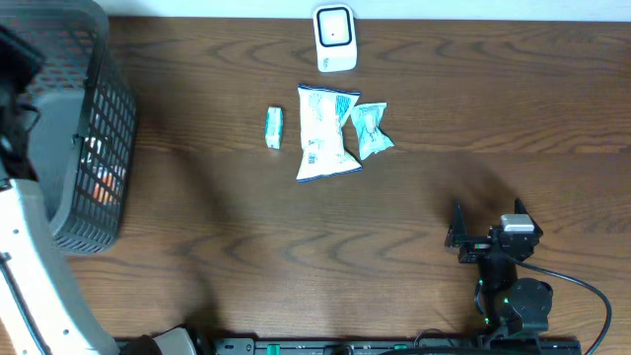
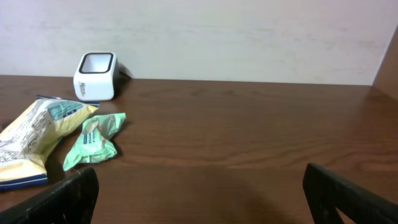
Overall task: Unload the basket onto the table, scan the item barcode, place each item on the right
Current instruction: 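Place the tissue pack on the table left of the white bag, then reach the left gripper into the basket and grasp another Kleenex pack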
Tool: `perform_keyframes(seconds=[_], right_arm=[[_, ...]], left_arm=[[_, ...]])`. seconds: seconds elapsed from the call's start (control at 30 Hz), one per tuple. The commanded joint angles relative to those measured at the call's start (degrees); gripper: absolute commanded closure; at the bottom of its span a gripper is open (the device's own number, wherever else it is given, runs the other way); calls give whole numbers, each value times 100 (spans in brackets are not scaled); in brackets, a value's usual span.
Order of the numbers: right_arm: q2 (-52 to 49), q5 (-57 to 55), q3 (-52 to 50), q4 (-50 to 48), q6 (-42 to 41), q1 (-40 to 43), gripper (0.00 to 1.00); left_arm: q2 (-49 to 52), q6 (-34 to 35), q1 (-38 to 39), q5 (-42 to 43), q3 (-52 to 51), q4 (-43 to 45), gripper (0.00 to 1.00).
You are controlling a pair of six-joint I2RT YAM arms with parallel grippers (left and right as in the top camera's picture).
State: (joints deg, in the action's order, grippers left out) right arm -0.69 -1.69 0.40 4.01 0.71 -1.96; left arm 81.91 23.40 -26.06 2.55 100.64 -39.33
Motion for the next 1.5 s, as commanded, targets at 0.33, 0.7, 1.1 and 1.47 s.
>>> perform_keyframes(seconds=[0.33, 0.7, 1.1, 1.47], right_arm=[[31, 13, -9, 22, 66, 0, 1], [31, 13, -9, 22, 66, 0, 1], [31, 13, -9, 22, 63, 0, 1], [31, 13, -9, 22, 63, 0, 1]], left_arm=[[1456, 1086, -955, -39, -13, -1228, 38], [2660, 662, -964, -22, -15, -1797, 38], [2962, -1838, -1180, -26, -20, -2135, 37], [2966, -3003, -1534, 1226, -549, -2138, 26]])
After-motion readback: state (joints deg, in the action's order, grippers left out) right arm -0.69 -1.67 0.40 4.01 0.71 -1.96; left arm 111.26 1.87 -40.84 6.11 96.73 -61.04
